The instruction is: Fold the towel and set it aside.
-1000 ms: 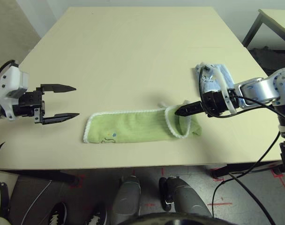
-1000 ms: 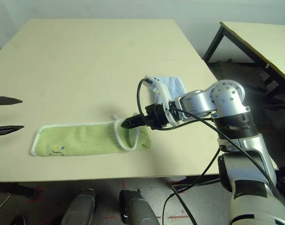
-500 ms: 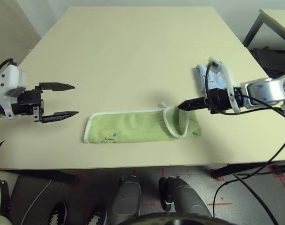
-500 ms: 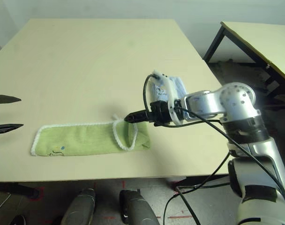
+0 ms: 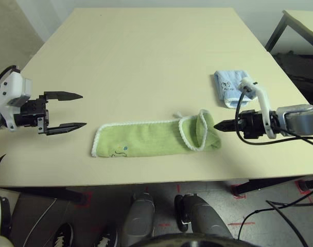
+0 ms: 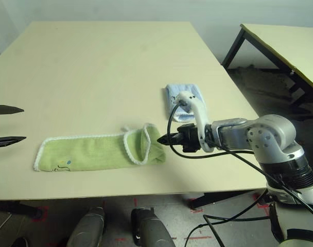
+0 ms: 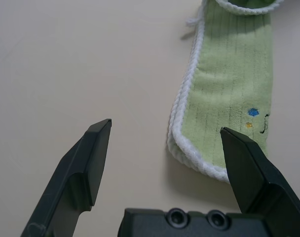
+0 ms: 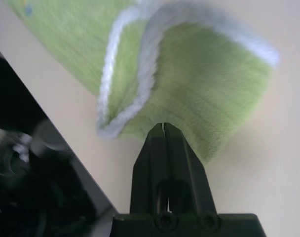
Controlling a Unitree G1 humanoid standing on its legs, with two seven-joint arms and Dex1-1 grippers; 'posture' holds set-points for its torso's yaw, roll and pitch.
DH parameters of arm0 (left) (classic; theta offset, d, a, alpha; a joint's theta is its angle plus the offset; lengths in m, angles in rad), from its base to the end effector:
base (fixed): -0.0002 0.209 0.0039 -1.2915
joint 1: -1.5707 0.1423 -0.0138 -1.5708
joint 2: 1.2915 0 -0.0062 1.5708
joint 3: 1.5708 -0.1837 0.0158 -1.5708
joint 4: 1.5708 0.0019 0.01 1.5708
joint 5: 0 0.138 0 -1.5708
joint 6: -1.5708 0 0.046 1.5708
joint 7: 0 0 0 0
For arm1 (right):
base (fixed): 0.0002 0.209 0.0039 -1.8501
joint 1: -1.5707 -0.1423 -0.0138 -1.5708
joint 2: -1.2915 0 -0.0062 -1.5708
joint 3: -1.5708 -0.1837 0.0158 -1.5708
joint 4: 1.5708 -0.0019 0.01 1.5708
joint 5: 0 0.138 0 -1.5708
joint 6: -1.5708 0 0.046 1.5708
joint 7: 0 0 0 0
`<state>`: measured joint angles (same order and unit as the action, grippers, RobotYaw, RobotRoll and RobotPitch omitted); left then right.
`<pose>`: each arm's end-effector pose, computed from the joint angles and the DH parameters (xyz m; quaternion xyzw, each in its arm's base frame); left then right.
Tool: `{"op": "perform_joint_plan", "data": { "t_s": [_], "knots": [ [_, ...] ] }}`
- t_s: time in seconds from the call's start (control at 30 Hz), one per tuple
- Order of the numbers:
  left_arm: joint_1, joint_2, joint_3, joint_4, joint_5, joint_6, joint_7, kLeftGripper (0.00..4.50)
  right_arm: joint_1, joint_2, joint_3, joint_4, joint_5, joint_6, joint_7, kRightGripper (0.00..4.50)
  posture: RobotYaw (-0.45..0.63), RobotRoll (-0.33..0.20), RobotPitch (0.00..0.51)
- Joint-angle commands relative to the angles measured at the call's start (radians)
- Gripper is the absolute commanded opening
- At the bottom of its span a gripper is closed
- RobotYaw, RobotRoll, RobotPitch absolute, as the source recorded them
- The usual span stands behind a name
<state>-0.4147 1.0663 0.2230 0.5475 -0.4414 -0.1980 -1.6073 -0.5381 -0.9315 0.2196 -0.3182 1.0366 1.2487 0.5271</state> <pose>0.2268 0.3876 0.2214 0.2881 0.0545 -0.5048 0.8119 0.2358 -0.2053 0.1863 -0.0503 0.3734 0.4578 0.8053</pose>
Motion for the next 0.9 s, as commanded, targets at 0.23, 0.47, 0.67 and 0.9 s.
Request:
{"op": "perform_joint_plan", "data": {
  "t_s": [0.23,0.47,0.67,0.9],
  "knots": [
    [0.008,0.021,-0.004,-0.004,0.001,-0.004,-0.007,4.50,0.023,0.213,-0.099,-0.074,0.016,0.085,-0.079,0.01,0.13,0.000,0.128],
    [0.001,0.012,-0.007,-0.007,0.006,-0.002,-0.007,4.50,0.093,0.310,-0.119,-0.112,-0.017,0.117,-0.145,0.01,0.13,0.000,0.127],
    [-0.006,0.002,-0.008,-0.007,0.013,0.000,-0.007,4.50,0.145,0.338,-0.131,-0.150,-0.030,0.146,-0.158,0.01,0.12,0.000,0.126],
    [-0.010,-0.004,-0.007,-0.001,0.018,-0.002,-0.006,4.50,0.145,0.431,-0.317,-0.143,0.005,0.046,-0.185,0.01,0.13,0.000,0.129]
  ]
}}
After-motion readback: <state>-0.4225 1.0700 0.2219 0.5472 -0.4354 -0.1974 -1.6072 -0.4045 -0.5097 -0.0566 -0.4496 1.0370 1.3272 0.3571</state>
